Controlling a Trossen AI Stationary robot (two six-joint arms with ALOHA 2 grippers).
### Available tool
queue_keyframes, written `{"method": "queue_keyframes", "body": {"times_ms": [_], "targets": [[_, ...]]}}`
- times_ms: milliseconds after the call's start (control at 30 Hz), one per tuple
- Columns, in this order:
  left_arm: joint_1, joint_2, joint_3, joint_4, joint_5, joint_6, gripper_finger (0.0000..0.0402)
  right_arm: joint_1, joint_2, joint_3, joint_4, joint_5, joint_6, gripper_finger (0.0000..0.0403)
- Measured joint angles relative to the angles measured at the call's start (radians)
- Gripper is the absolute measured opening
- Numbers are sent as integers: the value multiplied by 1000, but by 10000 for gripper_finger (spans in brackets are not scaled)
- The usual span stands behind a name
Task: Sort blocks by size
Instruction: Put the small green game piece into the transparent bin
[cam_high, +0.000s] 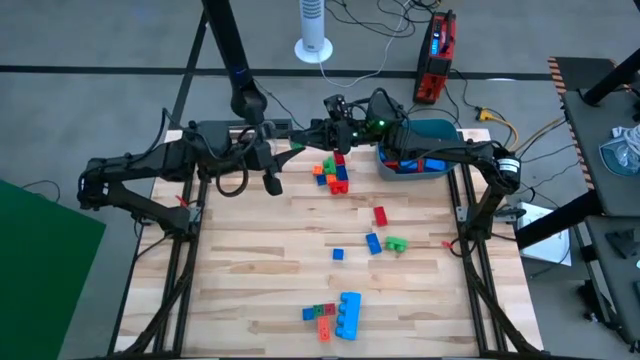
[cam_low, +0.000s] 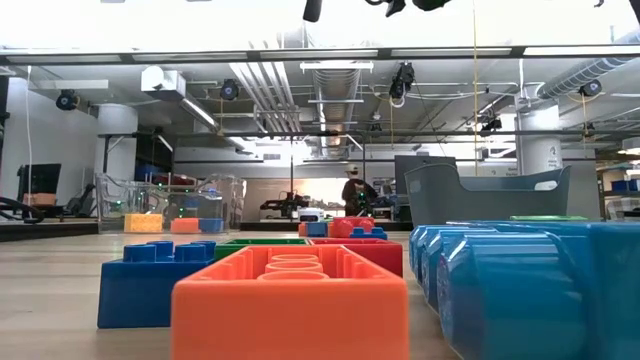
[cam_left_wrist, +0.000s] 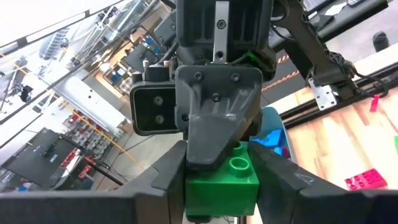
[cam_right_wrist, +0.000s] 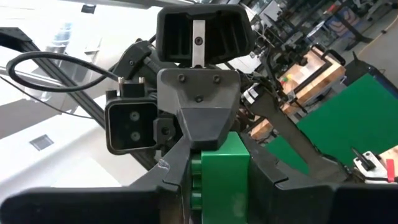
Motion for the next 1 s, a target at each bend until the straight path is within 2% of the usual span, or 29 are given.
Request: {"method": "queue_keyframes", "body": {"times_ms": [200,433,600,700,867,1000], "targets": [[0,-10,0,-12,-2,-9,124,-2,0,0,1,1,17,88],[54,-66,2,-135,-30,-109,128,-51,-2,-1,4,-12,74,220],[149,-87,0,-303,-79,-272,130,-100,-3,-1,-22,-23,103,266],[262,-86,0,-453,-70,-418,130,-123,-3,-1,-79,-22,101,273],[480,-16,0,-705,45,-624,131,-133,-3,-1,-216,-15,34,258],[627,97,-1,-828,72,-662,131,-131,-3,-1,-331,-15,-27,240]]}}
